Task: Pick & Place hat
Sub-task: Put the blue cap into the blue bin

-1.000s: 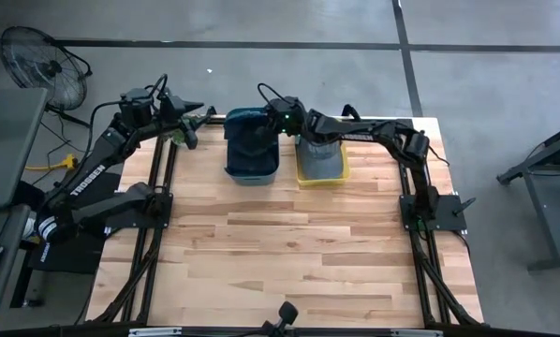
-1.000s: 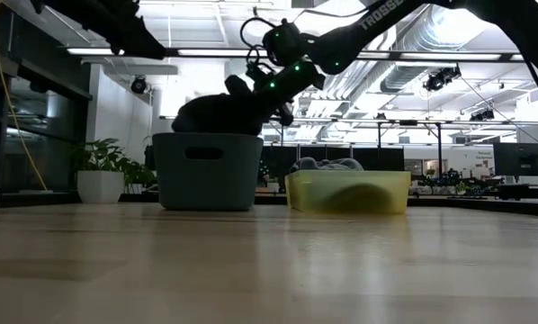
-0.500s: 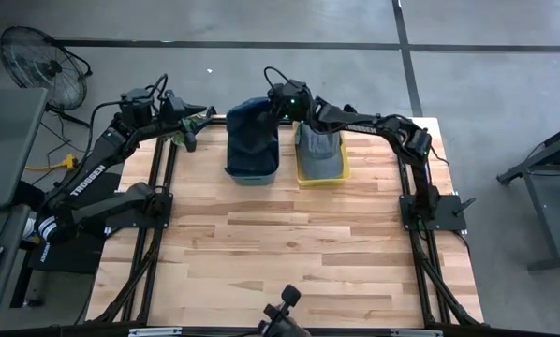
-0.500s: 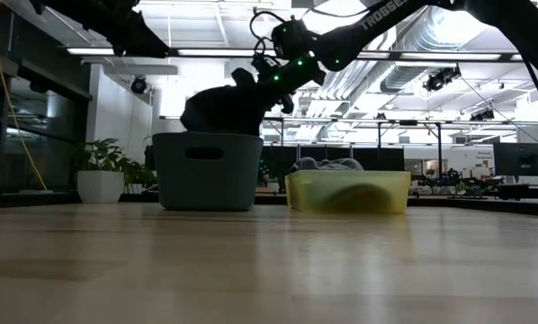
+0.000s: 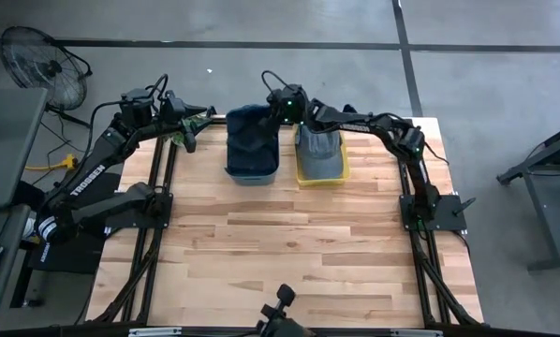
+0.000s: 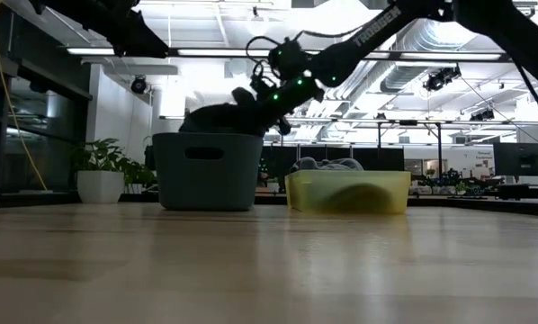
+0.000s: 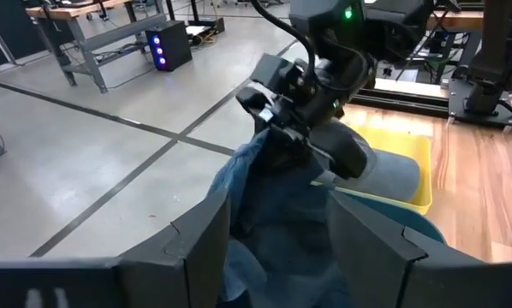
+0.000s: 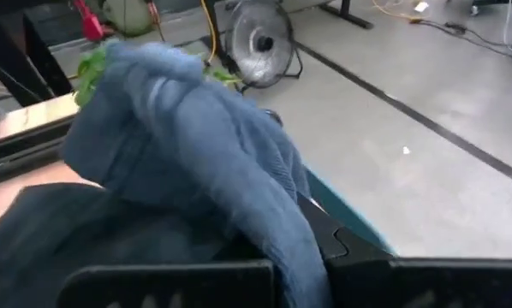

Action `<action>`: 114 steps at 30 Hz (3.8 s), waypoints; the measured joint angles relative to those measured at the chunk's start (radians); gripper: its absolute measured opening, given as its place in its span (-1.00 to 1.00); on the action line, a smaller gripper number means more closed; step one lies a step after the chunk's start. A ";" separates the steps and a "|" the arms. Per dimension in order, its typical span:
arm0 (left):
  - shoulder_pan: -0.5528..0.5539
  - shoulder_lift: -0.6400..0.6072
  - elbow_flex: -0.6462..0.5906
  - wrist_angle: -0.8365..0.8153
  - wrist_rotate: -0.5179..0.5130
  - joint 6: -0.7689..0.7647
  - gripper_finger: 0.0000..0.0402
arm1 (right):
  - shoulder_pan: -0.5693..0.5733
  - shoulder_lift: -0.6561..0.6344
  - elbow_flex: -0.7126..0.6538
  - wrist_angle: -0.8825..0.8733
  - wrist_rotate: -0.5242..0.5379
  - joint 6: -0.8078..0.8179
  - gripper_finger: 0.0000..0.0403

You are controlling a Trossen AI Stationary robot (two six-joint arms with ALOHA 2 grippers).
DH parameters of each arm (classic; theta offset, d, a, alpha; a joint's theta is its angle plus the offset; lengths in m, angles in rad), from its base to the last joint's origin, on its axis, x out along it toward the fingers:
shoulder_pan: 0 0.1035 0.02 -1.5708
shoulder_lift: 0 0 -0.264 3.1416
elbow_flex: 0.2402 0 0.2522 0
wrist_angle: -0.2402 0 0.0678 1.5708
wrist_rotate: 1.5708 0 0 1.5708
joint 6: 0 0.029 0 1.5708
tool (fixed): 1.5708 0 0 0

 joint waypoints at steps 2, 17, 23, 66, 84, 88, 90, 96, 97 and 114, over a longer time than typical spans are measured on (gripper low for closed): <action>0.000 0.000 0.000 0.000 0.001 -0.003 -0.05 | 0.007 0.009 0.000 0.013 -0.003 0.008 -1.00; 0.000 0.000 0.000 -0.053 0.038 -0.021 -0.05 | 0.040 0.013 0.001 -0.212 -0.308 0.061 -1.00; 0.000 0.000 0.000 -0.052 0.078 -0.063 -0.05 | 0.060 0.013 0.001 -0.263 -0.336 0.035 -1.00; 0.000 0.000 0.000 -0.104 0.160 -0.151 -0.05 | 0.140 -0.093 0.289 -0.640 -0.108 0.154 -0.98; 0.000 0.000 0.000 -0.103 0.256 -0.182 -0.05 | 0.171 0.015 0.288 -0.624 0.005 0.628 -1.00; 0.000 0.000 0.000 -0.104 0.288 -0.182 -0.05 | 0.191 0.051 0.288 -0.645 -0.017 0.634 -1.00; 0.000 0.000 0.000 -0.104 0.310 -0.183 -0.05 | 0.198 0.076 0.288 -0.663 -0.039 0.640 -1.00; 0.000 0.003 0.000 -0.132 0.327 -0.175 -0.05 | 0.210 0.109 0.288 -0.712 -0.052 0.638 -1.00; 0.000 0.007 0.000 -0.137 0.327 -0.174 -0.05 | 0.210 0.109 0.288 -0.712 -0.052 0.637 -1.00; 0.000 0.029 0.000 -0.167 0.266 -0.171 -0.05 | 0.219 0.105 0.421 -0.829 -0.064 0.499 -1.00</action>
